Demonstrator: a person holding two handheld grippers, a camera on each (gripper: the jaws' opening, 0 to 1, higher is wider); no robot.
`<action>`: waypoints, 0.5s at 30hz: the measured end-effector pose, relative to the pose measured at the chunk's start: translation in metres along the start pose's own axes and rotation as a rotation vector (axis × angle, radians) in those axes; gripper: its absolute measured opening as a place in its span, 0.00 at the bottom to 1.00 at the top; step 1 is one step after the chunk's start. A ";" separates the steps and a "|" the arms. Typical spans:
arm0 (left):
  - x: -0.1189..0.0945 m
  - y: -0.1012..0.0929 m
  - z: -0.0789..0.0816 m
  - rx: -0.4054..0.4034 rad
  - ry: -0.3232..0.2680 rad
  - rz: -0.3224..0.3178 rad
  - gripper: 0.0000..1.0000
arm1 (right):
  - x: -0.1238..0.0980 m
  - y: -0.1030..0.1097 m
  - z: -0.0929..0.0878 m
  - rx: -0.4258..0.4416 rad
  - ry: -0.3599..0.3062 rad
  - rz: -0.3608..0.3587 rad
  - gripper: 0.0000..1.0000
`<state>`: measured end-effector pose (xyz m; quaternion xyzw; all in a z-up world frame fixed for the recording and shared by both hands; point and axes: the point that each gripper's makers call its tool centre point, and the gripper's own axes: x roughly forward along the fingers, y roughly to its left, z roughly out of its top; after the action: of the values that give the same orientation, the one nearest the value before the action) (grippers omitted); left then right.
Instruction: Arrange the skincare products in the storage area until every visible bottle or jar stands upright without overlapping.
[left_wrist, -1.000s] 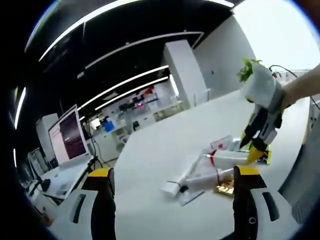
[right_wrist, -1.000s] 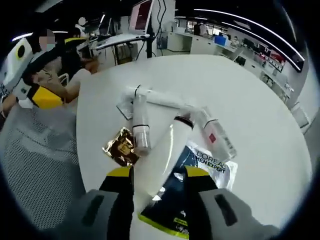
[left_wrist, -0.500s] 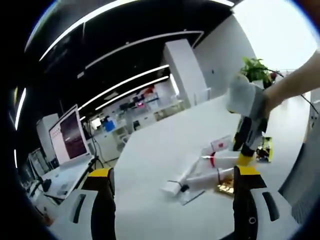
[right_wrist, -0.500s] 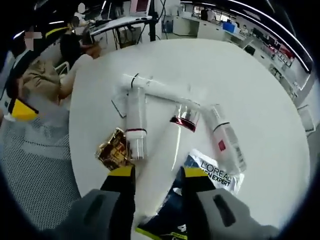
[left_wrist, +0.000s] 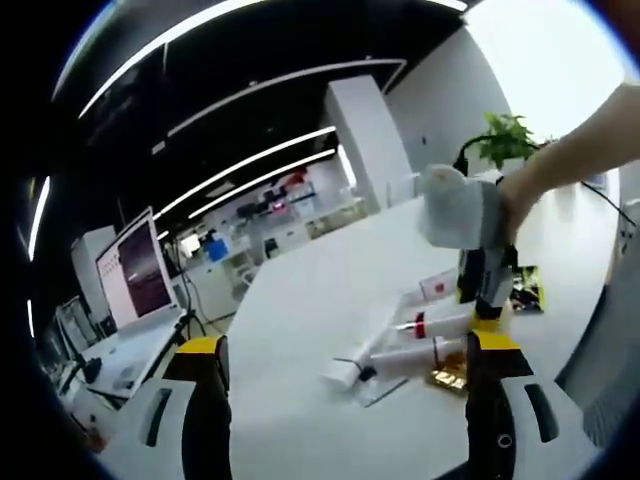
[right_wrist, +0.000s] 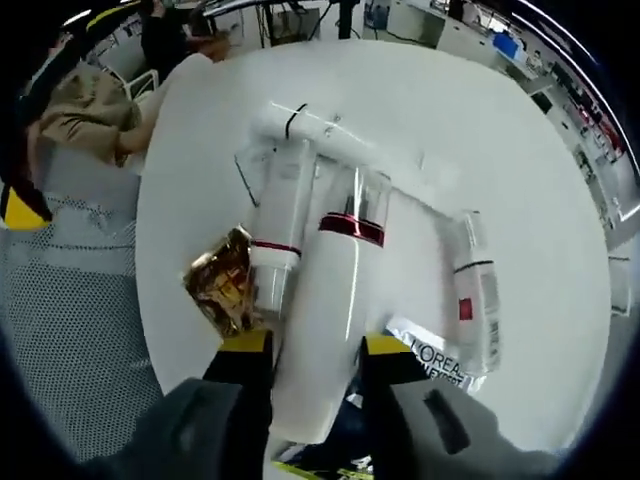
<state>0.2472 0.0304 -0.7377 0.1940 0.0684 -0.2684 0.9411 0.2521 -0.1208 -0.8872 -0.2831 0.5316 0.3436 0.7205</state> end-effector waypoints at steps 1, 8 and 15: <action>0.000 0.000 0.000 -0.001 0.002 -0.001 0.97 | 0.001 0.002 0.000 -0.003 0.013 0.011 0.35; 0.003 -0.009 -0.013 -0.002 0.088 -0.062 0.97 | 0.003 -0.006 0.004 0.005 0.053 0.032 0.31; 0.011 -0.022 -0.013 -0.045 0.139 -0.165 0.97 | 0.001 -0.004 0.003 0.025 0.004 0.034 0.28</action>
<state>0.2444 0.0132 -0.7591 0.1849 0.1553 -0.3294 0.9128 0.2578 -0.1207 -0.8874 -0.2660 0.5420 0.3486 0.7170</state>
